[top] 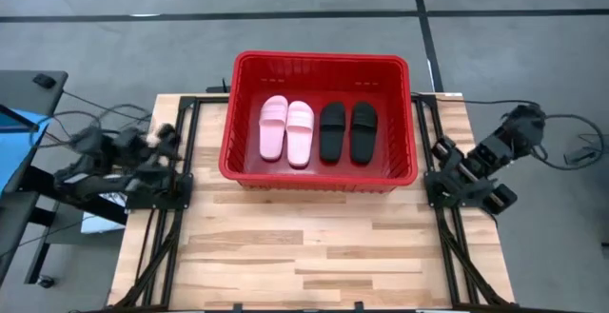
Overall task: Pick and place slides into bin
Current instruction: Return to Home Position
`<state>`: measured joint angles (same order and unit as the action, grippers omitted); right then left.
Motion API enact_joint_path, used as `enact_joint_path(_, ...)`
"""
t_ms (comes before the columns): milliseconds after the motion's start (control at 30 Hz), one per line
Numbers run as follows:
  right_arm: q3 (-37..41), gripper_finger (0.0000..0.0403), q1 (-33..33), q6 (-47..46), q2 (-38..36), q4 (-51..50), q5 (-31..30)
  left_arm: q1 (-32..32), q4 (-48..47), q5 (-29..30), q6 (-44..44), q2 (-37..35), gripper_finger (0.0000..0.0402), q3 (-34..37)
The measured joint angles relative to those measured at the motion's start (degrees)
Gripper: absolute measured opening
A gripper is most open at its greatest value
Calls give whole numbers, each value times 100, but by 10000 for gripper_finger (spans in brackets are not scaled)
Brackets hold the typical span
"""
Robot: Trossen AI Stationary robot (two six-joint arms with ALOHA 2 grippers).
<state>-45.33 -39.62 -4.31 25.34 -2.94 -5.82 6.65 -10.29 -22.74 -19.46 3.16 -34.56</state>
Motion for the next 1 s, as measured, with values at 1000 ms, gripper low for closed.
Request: enact_joint_path(1000, 1378, 189, -2096, -120, -1492, -955, -58, -5645, 2956, 5430, 1138, 1108, 165, 2277)
